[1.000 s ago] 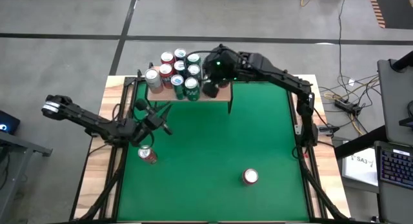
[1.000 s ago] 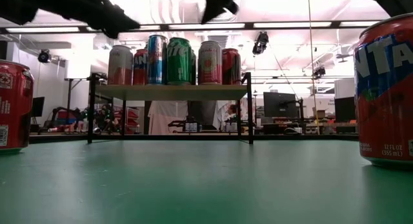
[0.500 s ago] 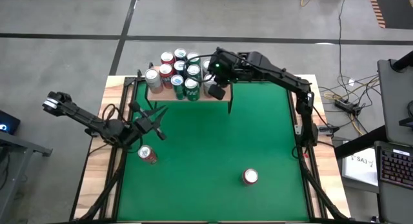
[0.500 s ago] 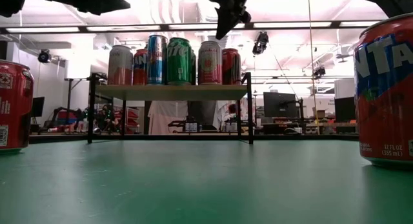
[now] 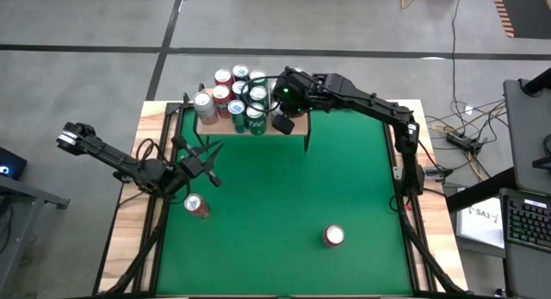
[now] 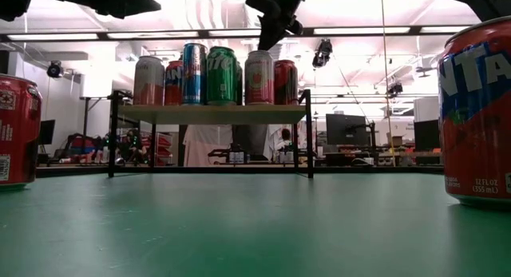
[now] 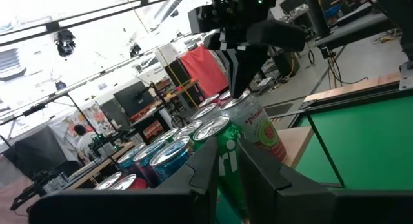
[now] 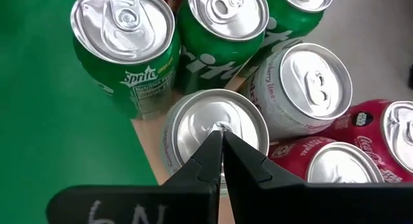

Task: Place canned beverage on shelf
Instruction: Put the orange can on the shelf

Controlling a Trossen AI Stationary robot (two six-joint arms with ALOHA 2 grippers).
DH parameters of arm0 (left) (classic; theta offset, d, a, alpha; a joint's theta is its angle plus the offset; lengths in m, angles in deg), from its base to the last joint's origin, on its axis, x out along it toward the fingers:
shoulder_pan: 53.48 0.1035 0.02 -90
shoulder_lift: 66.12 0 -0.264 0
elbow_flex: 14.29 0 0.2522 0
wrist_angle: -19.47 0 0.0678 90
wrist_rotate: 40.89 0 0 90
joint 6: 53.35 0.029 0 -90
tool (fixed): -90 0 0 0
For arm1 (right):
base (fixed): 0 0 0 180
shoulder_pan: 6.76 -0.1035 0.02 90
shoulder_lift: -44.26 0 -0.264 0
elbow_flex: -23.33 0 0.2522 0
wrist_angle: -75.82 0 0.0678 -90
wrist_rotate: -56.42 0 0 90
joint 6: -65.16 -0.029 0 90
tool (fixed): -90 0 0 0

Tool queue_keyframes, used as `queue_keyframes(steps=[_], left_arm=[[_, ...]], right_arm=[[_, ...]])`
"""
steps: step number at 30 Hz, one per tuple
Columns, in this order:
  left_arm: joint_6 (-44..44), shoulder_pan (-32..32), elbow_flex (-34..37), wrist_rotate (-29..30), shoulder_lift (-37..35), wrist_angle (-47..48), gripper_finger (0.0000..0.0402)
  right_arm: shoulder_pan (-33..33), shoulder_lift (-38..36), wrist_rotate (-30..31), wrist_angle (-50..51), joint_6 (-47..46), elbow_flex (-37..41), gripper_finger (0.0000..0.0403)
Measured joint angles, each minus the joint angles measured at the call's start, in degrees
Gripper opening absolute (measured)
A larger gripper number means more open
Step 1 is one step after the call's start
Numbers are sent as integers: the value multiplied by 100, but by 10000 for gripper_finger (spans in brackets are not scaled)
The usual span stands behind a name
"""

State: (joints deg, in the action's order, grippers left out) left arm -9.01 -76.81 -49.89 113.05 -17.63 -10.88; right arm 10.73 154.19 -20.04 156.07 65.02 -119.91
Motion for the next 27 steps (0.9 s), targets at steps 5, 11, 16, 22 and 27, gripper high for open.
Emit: queue_keyframes(steps=[5, 11, 16, 22, 27], left_arm=[[20, 0, 0, 0, 0, 0, 40], [20, 0, 0, -2, 0, 0, 40], [20, 0, 0, -2, 0, 0, 40], [15, 0, 0, -4, 2, 0, 40], [-92, 2, 0, -364, 8, 67, 40]], right_arm=[[-36, -11, -1, -183, -28, 104, 9], [-78, -9, -65, -363, -58, 115, 9], [-78, -7, -44, -389, -70, 115, 9], [-128, -62, -5, -540, -9, 3, 9], [-247, -146, -47, -615, 36, -143, 9]])
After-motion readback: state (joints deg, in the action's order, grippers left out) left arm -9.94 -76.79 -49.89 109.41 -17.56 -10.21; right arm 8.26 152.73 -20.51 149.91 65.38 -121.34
